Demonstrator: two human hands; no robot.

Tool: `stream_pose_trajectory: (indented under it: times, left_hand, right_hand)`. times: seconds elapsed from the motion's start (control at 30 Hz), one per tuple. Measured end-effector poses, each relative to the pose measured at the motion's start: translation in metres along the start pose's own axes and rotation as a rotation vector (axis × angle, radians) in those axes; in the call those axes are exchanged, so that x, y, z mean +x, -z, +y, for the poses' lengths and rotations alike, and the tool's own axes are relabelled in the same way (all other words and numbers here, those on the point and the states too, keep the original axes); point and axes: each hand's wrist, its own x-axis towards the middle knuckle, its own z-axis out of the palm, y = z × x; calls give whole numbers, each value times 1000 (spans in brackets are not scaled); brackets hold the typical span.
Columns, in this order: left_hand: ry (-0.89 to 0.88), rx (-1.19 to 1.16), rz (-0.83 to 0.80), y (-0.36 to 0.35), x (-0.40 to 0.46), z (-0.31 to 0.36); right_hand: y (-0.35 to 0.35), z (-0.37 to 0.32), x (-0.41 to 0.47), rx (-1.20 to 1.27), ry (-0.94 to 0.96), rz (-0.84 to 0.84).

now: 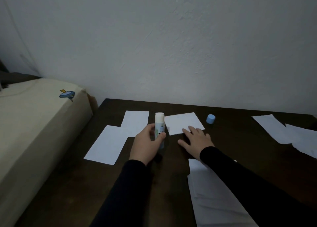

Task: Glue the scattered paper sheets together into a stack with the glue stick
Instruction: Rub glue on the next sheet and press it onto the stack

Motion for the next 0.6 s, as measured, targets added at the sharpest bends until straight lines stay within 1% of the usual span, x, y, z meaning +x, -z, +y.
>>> stream_pose_trajectory:
  times: [0.1, 0.2, 0.3, 0.4, 0.5, 0.6]
  left_hand:
    - [-27, -19, -22, -9, -3, 7]
    - [-54, -56, -46, -24, -6, 15]
    - [-68, -137, -108, -42, -14, 21]
    - [-31, -206, -151, -55, -20, 22]
    - [33, -263, -130, -61, -22, 21]
    - [105, -381, -59, -66, -19, 24]
  right_hand:
    - [-4, 12, -34, -16, 59, -19]
    - [-5, 27, -56, -39, 76, -24]
    - [-9, 44, -69, 0, 57, -42]
    - [-14, 54, -80, 42, 38, -45]
    - [-17, 60, -90, 131, 51, 10]
    - [-8, 76, -91, 205, 81, 102]
